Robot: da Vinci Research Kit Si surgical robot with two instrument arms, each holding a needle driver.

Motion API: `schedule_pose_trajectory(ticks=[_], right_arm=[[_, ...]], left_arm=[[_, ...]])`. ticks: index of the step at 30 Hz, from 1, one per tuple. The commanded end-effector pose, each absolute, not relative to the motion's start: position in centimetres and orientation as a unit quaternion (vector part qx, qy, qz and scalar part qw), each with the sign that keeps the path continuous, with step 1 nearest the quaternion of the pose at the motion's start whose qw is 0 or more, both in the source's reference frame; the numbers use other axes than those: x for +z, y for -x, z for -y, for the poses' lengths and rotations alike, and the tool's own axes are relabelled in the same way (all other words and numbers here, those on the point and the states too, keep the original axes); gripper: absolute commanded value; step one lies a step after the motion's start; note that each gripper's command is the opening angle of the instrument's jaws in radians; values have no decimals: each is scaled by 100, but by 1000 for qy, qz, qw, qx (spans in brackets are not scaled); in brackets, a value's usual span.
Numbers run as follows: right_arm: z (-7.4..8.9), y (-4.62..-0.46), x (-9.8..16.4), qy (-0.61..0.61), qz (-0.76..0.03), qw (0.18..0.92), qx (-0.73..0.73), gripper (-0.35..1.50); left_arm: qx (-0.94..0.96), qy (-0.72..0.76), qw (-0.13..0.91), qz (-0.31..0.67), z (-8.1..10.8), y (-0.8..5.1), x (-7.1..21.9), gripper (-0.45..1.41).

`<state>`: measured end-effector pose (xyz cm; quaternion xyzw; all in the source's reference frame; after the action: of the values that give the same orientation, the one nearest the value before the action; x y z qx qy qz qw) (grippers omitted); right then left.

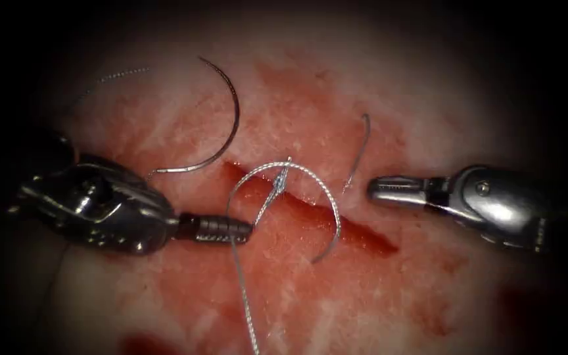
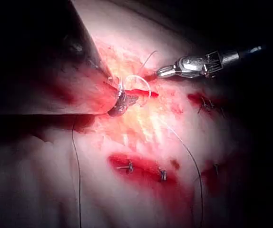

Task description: Wound Closure

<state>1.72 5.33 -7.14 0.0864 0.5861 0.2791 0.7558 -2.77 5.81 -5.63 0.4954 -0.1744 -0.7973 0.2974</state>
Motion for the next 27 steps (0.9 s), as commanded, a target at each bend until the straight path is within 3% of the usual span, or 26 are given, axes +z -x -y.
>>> schedule_pose_trajectory(ticks=[1,2,3,7,9,17,27], right_arm=[[-532,-180,-704,-87,-582,760,277,-35],[-532,-183,-703,-89,-574,766,275,-15],[-531,-189,-706,-92,-568,771,274,46],[-534,-205,-731,-67,-574,780,239,59],[-542,-221,-748,-27,-577,792,195,81],[-536,-286,-751,9,-596,794,119,79],[-527,-293,-744,42,-599,798,47,74]], left_arm=[[-798,-496,296,174,-576,282,-558,-35],[-798,-495,296,174,-576,283,-558,-35],[-798,-496,296,173,-576,284,-558,-35],[-797,-499,295,171,-578,289,-559,-35],[-794,-503,296,168,-579,291,-563,-35],[-785,-521,296,155,-579,297,-582,-35],[-779,-530,303,143,-576,303,-584,-35]])
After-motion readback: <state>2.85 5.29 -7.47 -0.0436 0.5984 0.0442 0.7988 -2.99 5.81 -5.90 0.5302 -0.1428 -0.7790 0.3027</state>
